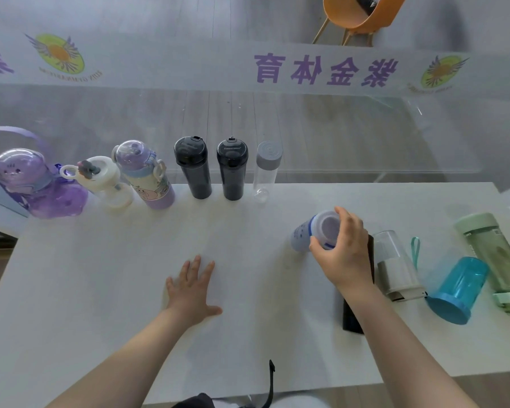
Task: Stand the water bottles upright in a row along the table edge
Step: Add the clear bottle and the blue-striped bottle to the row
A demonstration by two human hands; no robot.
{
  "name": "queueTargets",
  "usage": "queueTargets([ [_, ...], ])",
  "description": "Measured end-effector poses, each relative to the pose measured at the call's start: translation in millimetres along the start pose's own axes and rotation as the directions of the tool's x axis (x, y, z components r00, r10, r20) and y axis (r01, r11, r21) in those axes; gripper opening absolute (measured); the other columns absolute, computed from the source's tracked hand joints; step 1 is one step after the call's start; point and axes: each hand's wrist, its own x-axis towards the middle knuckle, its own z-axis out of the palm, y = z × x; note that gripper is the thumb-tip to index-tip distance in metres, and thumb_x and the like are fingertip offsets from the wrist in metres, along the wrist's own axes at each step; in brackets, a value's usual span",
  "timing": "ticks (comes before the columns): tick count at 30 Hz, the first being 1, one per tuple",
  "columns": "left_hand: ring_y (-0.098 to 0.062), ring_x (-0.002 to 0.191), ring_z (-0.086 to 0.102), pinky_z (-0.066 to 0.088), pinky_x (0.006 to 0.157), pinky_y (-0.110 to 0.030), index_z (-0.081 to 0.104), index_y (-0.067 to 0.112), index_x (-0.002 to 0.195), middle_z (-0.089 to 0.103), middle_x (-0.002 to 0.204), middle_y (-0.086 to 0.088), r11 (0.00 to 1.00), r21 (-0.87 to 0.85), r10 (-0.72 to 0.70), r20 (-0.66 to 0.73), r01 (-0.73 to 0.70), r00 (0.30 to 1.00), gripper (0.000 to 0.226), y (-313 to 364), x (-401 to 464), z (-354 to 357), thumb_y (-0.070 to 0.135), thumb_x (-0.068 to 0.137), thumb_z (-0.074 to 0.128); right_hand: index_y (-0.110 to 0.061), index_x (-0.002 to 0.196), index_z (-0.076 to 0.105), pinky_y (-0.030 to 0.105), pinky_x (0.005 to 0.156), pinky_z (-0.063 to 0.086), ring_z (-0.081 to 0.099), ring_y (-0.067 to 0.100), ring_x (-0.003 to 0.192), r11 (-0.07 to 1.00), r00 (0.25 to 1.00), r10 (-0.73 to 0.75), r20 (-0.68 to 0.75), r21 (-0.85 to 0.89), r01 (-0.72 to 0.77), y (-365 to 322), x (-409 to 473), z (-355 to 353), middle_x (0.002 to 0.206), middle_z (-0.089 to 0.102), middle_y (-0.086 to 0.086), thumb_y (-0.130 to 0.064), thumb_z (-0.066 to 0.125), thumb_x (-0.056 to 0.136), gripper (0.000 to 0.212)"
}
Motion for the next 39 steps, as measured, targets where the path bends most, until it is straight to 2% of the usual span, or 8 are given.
queueTargets([
  [9,-0.024,0.149,-0.017,0.007,0.117,-0.061,-0.014,0.036,0.151,-0.028,0.16,0.002,1.0,-0.008,-0.003,0.014,0.003,1.0,0.118,0.9,-0.4,-1.4,0.068,0.072,0.066,-0.021,0.142,0.029,0.029,0.089,0.043,0.046,0.017,0.118,0.971,0.988,0.102,0.118,0.202,-0.125,-12.1,19.2,17.2,0.135,0.042,0.004,-0.036,0.073,0.076,0.081],
  [12,-0.025,0.149,-0.018,0.006,0.116,-0.061,-0.016,0.036,0.151,-0.029,0.159,0.001,1.0,-0.005,-0.004,0.025,0.004,1.0,0.118,2.5,-1.0,-2.4,0.067,0.073,0.066,-0.019,0.142,0.029,0.026,0.081,0.041,0.047,-0.012,0.099,0.97,0.991,0.084,0.105,0.219,-0.106,-13.8,24.0,19.8,0.134,0.041,0.007,-0.032,0.076,0.077,0.081],
  [15,-0.025,0.149,-0.019,0.006,0.117,-0.061,-0.017,0.035,0.151,-0.03,0.159,0.001,1.0,0.001,-0.006,0.025,0.006,1.0,0.117,4.0,-1.7,-2.5,0.066,0.074,0.066,-0.016,0.142,0.029,0.013,0.071,0.04,0.04,-0.034,0.091,0.967,0.996,0.055,0.075,0.243,-0.072,-12.0,29.1,27.1,0.13,0.041,0.009,-0.026,0.077,0.079,0.08],
  [21,-0.025,0.148,-0.02,0.006,0.117,-0.06,-0.017,0.034,0.151,-0.031,0.158,0.0,1.0,0.008,-0.01,0.036,0.01,0.999,0.116,4.2,-2.7,-4.6,0.066,0.075,0.065,-0.009,0.143,0.029,-0.007,0.067,0.03,0.036,-0.039,0.089,0.956,0.996,0.053,0.075,0.284,-0.072,-11.3,65.1,41.3,0.132,0.04,0.019,-0.022,0.076,0.08,0.08],
  [27,-0.025,0.148,-0.022,0.004,0.117,-0.06,-0.018,0.034,0.151,-0.031,0.158,0.0,1.0,0.006,-0.017,0.043,0.017,0.999,0.116,4.9,-2.1,-4.5,0.066,0.075,0.065,-0.008,0.144,0.028,-0.009,0.065,0.028,0.034,-0.04,0.087,0.952,0.996,0.029,0.087,0.3,-0.054,-14.3,108.6,54.9,0.134,0.04,0.02,-0.025,0.075,0.082,0.08],
  [31,-0.025,0.148,-0.022,0.004,0.116,-0.06,-0.018,0.034,0.151,-0.03,0.159,0.0,1.0,0.011,-0.021,0.04,0.021,0.999,0.117,5.4,-1.8,-4.6,0.065,0.075,0.065,-0.013,0.145,0.027,0.011,0.075,0.035,0.033,-0.038,0.085,0.957,0.996,0.027,0.09,0.285,-0.052,-17.7,130.9,63.6,0.135,0.039,0.017,-0.029,0.073,0.082,0.08],
  [36,-0.025,0.147,-0.023,0.002,0.116,-0.061,-0.018,0.033,0.151,-0.031,0.158,0.0,1.0,-0.003,-0.016,0.049,0.016,0.999,0.115,5.9,-3.1,-7.1,0.063,0.077,0.065,-0.019,0.145,0.026,0.024,0.079,0.038,0.038,-0.014,0.09,0.969,0.992,0.039,0.118,0.239,-0.067,-18.4,148.6,71.7,0.136,0.038,0.013,-0.034,0.073,0.08,0.082],
  [39,-0.025,0.147,-0.024,0.002,0.117,-0.061,-0.018,0.033,0.151,-0.031,0.158,0.0,1.0,-0.007,-0.018,0.051,0.018,0.999,0.115,6.9,-4.2,-8.7,0.062,0.077,0.066,-0.021,0.147,0.025,0.026,0.082,0.039,0.047,0.009,0.115,0.968,0.99,0.039,0.137,0.242,-0.071,-15.8,153.8,75.8,0.139,0.037,0.011,-0.036,0.073,0.079,0.084],
])
